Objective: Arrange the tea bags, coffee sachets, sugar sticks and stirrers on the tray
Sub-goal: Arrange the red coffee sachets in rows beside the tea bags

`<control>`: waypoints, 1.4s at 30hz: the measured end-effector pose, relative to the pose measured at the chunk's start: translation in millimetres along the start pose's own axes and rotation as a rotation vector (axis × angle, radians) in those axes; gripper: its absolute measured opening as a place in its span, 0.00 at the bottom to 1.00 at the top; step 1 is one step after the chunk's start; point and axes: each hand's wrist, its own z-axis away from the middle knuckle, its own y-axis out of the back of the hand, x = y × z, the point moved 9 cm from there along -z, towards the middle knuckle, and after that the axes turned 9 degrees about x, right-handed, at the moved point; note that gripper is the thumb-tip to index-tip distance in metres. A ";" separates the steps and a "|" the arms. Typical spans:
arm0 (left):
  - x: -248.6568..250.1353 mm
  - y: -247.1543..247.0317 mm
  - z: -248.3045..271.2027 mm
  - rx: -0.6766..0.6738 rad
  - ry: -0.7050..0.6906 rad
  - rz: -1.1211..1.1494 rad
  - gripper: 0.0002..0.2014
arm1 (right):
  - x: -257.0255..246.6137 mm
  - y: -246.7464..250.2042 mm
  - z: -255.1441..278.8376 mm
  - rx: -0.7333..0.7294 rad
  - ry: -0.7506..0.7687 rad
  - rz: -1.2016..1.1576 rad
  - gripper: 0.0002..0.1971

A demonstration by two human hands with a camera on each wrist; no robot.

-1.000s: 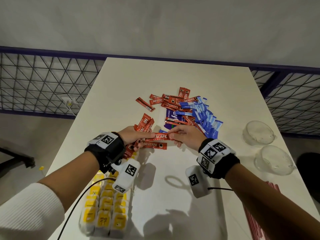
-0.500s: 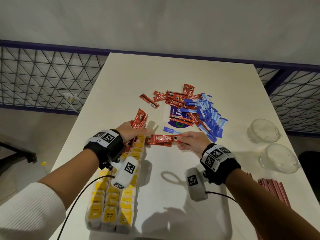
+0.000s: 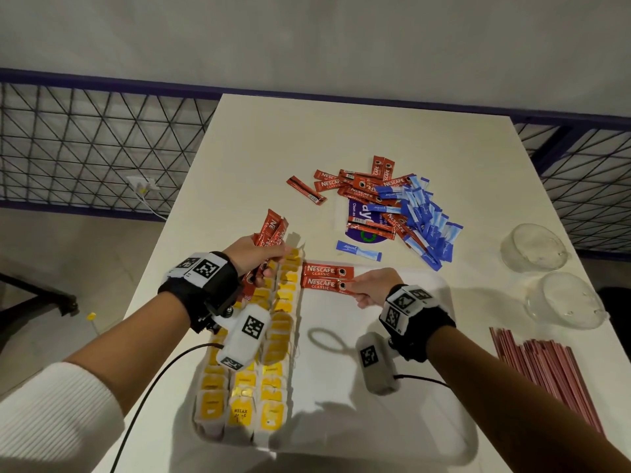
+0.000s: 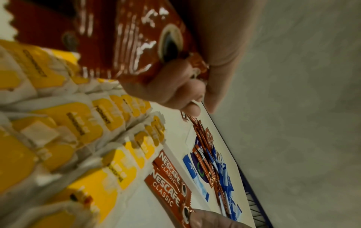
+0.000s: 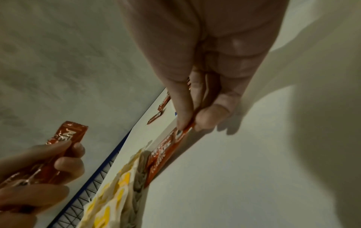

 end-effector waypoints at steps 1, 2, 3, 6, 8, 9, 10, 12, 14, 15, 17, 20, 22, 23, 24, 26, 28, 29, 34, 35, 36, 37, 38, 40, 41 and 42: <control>-0.1 0.5 0.5 -0.004 0.000 -0.002 0.11 | -0.7 0.3 -2.1 0.023 0.015 0.043 0.16; -0.2 1.0 0.8 -0.009 0.000 0.000 0.11 | -0.7 1.1 -3.7 0.045 0.027 0.073 0.16; -0.4 1.3 1.2 -0.017 0.001 0.005 0.11 | -0.5 1.8 -5.1 0.061 0.032 0.091 0.14; -1.6 1.4 0.8 -0.046 -0.004 0.002 0.12 | -1.7 2.7 -8.3 0.090 0.042 0.105 0.09; -3.1 2.2 0.5 -0.053 -0.003 -0.013 0.13 | -2.9 3.3 -9.7 0.107 0.055 0.151 0.10; -3.5 2.0 0.8 -0.058 -0.003 -0.020 0.13 | -4.0 3.4 -9.6 0.114 0.061 0.177 0.11; -4.1 1.7 0.8 -0.064 -0.003 -0.025 0.14 | -5.1 3.6 -9.5 0.120 0.065 0.194 0.11; -5.0 1.3 -0.3 -0.076 -0.005 -0.039 0.14 | -6.2 5.2 -10.1 0.134 0.070 0.215 0.12; -5.8 1.2 -1.8 -0.084 -0.009 -0.057 0.14 | -5.7 5.9 -11.3 0.142 0.068 0.233 0.12; -5.3 0.5 -1.7 -0.093 -0.013 -0.056 0.14 | -5.4 5.7 -12.2 0.142 0.067 0.242 0.12; -4.7 -2.2 -1.2 -0.115 -0.014 -0.047 0.13 | -5.6 5.1 -13.4 0.142 0.070 0.261 0.12; -6.0 -3.5 -1.1 -0.132 -0.002 -0.072 0.14 | -6.8 5.0 -14.7 0.148 0.070 0.295 0.13; -6.7 -5.0 -1.3 -0.154 0.008 -0.081 0.14 | -7.1 4.9 -15.1 0.149 0.067 0.322 0.14; -6.6 -6.1 -1.3 -0.165 0.013 -0.078 0.15 | -7.3 4.9 -15.6 0.150 0.067 0.329 0.15; -6.3 -7.3 -1.5 -0.172 0.017 -0.069 0.15 | -7.0 4.7 -16.2 0.149 0.064 0.331 0.15; -5.0 -9.5 -1.5 -0.185 0.017 -0.052 0.15 | -6.9 4.0 -16.7 0.146 0.063 0.332 0.14; -3.5 -12.1 -1.0 -0.203 0.010 -0.054 0.15 | -6.7 2.5 -17.7 0.138 0.070 0.342 0.14; -2.9 -13.0 -0.8 -0.207 0.010 -0.057 0.16 | -6.1 2.1 -18.1 0.134 0.070 0.344 0.15; -0.9 -16.6 -0.3 -0.215 0.012 -0.065 0.16 | -1.7 1.5 -21.1 0.133 0.048 0.339 0.18; -0.5 -17.6 0.6 -0.221 0.011 -0.067 0.16 | -2.0 1.7 -21.6 0.138 0.052 0.346 0.19; -0.3 -18.4 0.7 -0.225 0.011 -0.068 0.16 | -2.5 1.8 -22.0 0.142 0.059 0.351 0.20; 0.0 -18.7 1.4 -0.229 0.012 -0.068 0.16 | -3.4 1.7 -22.5 0.144 0.068 0.355 0.20; -0.1 -19.0 1.3 -0.233 0.013 -0.068 0.16 | -4.2 1.4 -23.0 0.143 0.076 0.359 0.20; -0.2 -20.0 2.5 -0.247 0.020 -0.073 0.17 | -5.0 0.8 -24.4 0.137 0.084 0.370 0.20; -0.1 -20.3 3.5 -0.250 0.025 -0.073 0.17 | -4.7 0.6 -24.8 0.132 0.083 0.373 0.19; -0.1 -20.4 3.7 -0.248 0.028 -0.069 0.17 | -4.1 0.5 -25.3 0.123 0.078 0.372 0.18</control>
